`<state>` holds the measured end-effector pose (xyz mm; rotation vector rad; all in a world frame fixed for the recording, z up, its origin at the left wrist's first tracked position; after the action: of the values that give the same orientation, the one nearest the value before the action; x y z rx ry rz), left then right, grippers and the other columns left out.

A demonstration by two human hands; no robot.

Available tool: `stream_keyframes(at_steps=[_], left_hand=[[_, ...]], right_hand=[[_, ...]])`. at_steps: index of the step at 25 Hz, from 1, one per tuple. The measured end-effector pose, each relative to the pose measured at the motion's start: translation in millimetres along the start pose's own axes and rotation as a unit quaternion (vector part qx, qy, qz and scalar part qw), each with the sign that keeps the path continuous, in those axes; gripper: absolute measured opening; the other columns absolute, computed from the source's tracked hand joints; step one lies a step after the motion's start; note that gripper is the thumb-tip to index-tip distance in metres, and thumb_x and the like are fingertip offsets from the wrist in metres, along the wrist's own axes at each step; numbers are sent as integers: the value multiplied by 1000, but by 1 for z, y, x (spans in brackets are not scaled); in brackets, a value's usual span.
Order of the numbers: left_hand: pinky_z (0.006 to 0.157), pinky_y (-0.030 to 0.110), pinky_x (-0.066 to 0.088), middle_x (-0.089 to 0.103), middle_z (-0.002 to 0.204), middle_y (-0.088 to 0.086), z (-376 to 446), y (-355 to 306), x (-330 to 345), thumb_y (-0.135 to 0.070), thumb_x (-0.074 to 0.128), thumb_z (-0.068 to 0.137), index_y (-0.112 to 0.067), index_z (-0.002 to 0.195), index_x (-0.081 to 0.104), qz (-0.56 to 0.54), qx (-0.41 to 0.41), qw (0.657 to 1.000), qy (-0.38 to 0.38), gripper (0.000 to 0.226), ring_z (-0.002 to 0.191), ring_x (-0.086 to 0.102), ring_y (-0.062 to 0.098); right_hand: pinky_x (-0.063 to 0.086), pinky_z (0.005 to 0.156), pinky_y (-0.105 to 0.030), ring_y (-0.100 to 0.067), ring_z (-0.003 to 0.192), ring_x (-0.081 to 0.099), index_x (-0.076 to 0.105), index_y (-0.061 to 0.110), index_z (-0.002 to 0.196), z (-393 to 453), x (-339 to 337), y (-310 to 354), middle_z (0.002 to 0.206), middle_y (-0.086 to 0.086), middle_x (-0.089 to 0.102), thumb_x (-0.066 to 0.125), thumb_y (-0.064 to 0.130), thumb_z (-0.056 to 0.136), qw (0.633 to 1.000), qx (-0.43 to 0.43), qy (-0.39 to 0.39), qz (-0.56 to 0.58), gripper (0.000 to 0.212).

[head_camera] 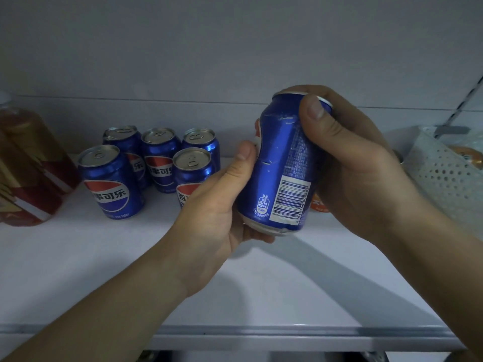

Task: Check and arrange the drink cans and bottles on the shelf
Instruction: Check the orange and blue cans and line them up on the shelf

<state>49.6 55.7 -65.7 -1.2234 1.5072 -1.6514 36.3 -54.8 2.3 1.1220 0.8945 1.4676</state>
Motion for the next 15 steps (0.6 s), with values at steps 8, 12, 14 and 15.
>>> stream_keyframes(at_steps=[8, 12, 14, 15], left_hand=[[70, 42, 59, 76, 111, 15, -12, 10, 6, -64, 60, 76, -20, 114, 75, -78, -22, 996, 33, 60, 90, 73, 35], [88, 54, 54, 75, 114, 14, -11, 9, 1, -54, 65, 79, -18, 116, 72, -75, 14, 997, 8, 52, 98, 71, 34], [92, 60, 52, 76, 112, 12, -10, 10, 3, -53, 64, 75, -21, 107, 76, -86, 16, 996, 10, 47, 96, 72, 32], [94, 63, 50, 77, 109, 11, -10, 10, 4, -53, 65, 76, -22, 102, 79, -89, 14, 996, 7, 43, 93, 73, 31]], right_hand=[[59, 86, -42, -31, 101, 72, 55, 20, 139, -2, 1, -1, 116, -19, 71, 68, 19, 83, 998, 28, 51, 2, 58], [58, 82, -40, -25, 93, 75, 60, 25, 133, 0, -8, -1, 103, -8, 75, 74, 27, 80, 999, 9, 14, -51, 56], [58, 83, -37, -23, 95, 74, 60, 21, 132, 2, -6, -4, 105, -6, 74, 72, 27, 81, 999, 21, 25, -44, 53], [57, 82, -33, -21, 95, 73, 59, 17, 133, 2, -4, -5, 106, -5, 73, 69, 26, 83, 999, 31, 36, -23, 52]])
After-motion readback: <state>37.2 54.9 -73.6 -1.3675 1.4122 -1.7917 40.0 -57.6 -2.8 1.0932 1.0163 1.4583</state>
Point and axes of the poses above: each hand's wrist, its own z-axis towards the middle knuckle, its own x-axis out of the palm, y = z × x, the point moved 10 cm from there along z, towards the middle knuckle
